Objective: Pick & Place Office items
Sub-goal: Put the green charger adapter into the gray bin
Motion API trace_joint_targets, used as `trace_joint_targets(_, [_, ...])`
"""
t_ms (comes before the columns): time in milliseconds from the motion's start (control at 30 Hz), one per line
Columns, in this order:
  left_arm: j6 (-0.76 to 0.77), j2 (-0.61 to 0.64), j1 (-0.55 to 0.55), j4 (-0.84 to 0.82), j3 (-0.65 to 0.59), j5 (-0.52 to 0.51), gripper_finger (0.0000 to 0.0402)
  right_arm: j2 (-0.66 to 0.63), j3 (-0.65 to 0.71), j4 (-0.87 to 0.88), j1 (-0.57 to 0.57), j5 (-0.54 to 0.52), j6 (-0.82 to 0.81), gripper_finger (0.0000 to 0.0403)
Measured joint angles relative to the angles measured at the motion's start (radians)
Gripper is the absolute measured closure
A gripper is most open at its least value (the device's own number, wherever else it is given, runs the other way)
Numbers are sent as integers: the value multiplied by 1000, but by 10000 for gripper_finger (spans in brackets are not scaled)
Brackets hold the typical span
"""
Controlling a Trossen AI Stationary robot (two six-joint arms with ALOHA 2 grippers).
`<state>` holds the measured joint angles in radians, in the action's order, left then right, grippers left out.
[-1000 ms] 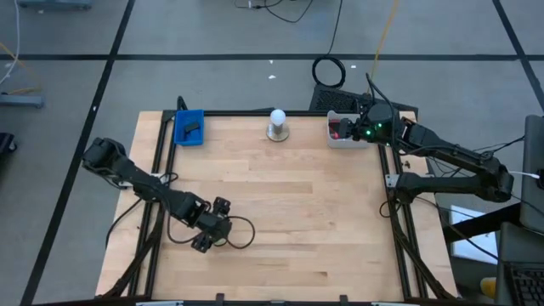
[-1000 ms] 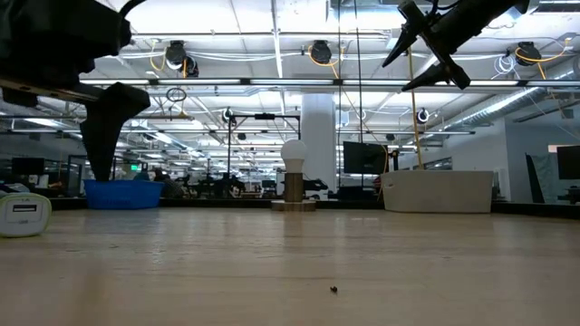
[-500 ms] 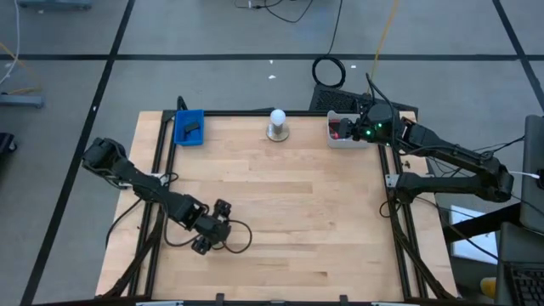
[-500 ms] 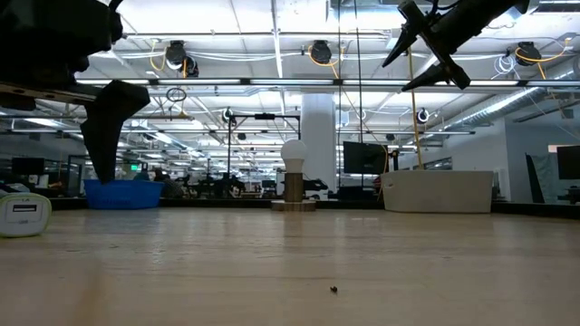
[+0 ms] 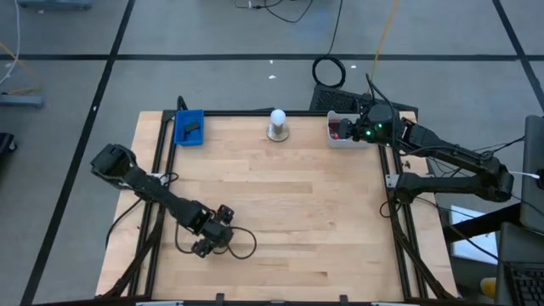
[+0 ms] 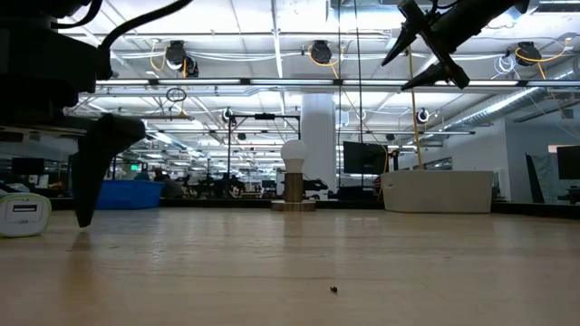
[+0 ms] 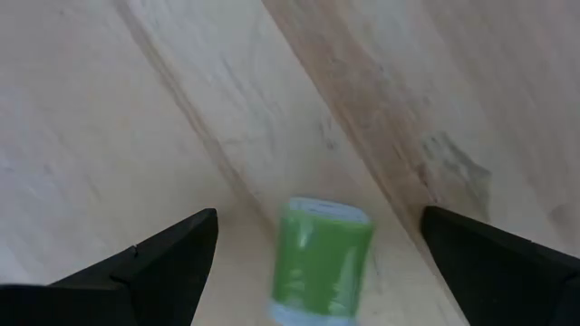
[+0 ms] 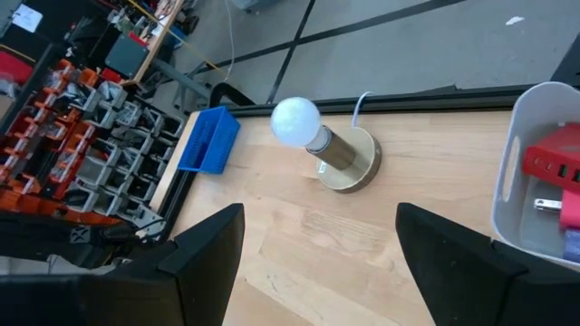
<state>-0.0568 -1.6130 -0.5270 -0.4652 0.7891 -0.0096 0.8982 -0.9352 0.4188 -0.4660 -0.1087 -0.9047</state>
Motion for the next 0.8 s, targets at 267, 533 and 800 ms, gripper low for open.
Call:
trace_joint_targets(267, [-18, -29, 0, 4, 0, 4, 21, 0, 0, -5, 33, -1, 0, 124])
trace_joint_targets(533, [-20, -28, 3, -12, -2, 93, 150, 0, 0, -5, 76, -56, -7, 124])
trace_joint_targets(800, [-15, -28, 5, -63, -2, 126, 270, 0, 0, -19, 106, -77, -12, 124])
